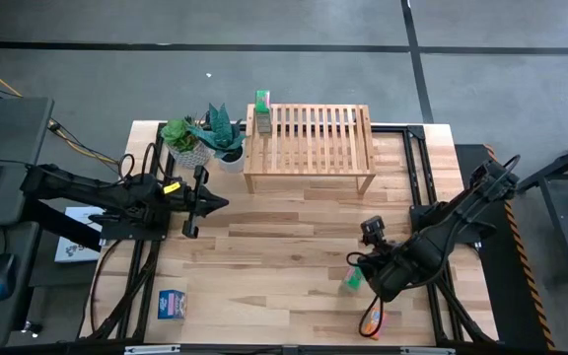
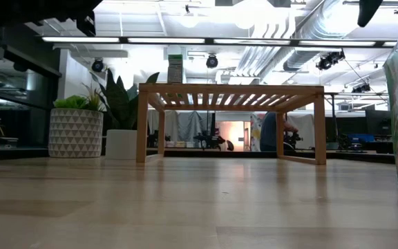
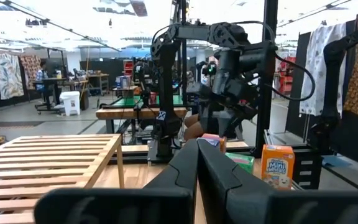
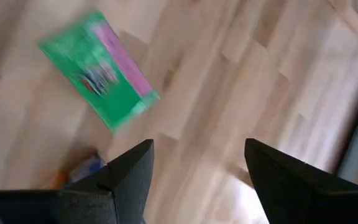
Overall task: Stack cereal on shelf
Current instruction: Put the green cereal box on the shelf aligned with the other green cereal box
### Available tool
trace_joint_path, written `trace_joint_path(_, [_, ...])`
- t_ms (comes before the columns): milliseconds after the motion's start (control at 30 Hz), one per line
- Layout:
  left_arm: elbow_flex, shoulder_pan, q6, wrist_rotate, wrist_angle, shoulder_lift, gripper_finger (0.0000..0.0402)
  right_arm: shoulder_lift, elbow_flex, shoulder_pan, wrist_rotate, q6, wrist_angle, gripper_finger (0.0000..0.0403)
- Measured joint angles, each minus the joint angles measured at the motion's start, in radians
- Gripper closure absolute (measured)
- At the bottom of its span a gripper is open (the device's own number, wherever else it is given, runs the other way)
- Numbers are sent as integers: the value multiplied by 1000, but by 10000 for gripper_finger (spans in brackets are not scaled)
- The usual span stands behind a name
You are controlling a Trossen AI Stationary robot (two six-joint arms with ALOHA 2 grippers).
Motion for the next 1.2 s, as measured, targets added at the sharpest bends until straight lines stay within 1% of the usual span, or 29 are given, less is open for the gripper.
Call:
trace_joint_path(100, [0, 0, 1, 0, 8, 0, 402, 0, 0, -2, -48, -53, 64, 157])
trace_joint_path(233, [0, 0, 1, 0, 11, 0, 402, 0, 7, 3, -83, -128, 87, 157])
trace_joint_path(333, [0, 0, 1, 0, 11, 0, 402, 0, 7, 2, -186, -147, 101, 157])
trace_joint_path(400, [0, 0, 1, 0, 11, 0, 402, 0, 7, -8, -258, -124, 133, 157])
trace_joint_path(500, [0, 0, 1, 0, 12, 0, 402, 0, 7, -12, -320, -117, 190, 157])
trace_joint_path(700, [0, 0, 6, 0, 19, 0, 401, 0, 7, -7, -304, -83, 227, 157])
trace_joint_path(900, [0, 0, 60, -1, 19, 0, 402, 0, 1, -7, -298, -80, 228, 157])
trace_joint_path(1033, [0, 0, 63, -1, 19, 0, 401, 0, 1, -8, -280, -100, 235, 157])
trace_joint_path(1200, [0, 0, 52, -1, 19, 0, 402, 0, 1, -9, -266, -80, 249, 157])
